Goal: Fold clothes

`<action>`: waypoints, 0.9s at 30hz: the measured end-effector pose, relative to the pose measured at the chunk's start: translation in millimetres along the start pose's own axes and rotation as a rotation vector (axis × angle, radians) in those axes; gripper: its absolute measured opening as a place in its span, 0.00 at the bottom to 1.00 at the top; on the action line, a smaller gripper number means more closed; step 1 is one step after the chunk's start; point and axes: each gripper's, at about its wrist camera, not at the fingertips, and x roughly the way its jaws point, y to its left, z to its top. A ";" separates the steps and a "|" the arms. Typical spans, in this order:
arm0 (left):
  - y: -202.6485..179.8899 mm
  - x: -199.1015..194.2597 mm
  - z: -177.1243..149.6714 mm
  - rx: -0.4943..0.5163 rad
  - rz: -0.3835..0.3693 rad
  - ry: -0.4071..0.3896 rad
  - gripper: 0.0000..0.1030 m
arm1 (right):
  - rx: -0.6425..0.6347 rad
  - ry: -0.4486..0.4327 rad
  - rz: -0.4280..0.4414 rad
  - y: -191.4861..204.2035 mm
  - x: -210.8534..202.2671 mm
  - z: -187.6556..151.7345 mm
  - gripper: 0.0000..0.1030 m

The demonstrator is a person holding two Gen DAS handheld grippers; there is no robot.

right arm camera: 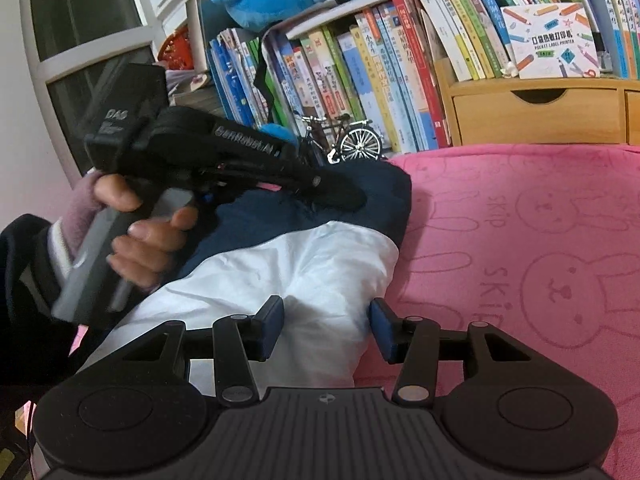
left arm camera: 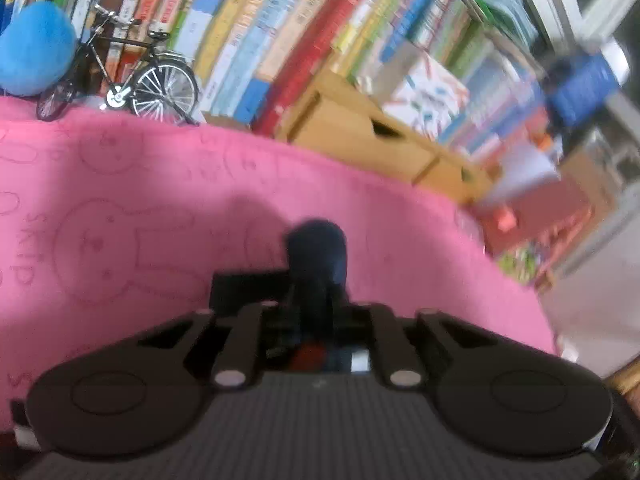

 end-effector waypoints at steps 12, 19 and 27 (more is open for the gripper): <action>-16.4 -41.5 27.4 0.098 0.286 -0.258 0.11 | 0.041 0.006 0.034 -7.0 3.1 -1.3 0.49; -84.9 -86.1 -77.6 0.408 0.273 -0.216 0.23 | 0.043 0.001 0.026 -6.1 2.2 -0.9 0.51; -74.4 -82.5 -154.4 0.702 0.736 -0.275 0.50 | 0.039 -0.003 0.027 -5.1 -0.8 0.0 0.57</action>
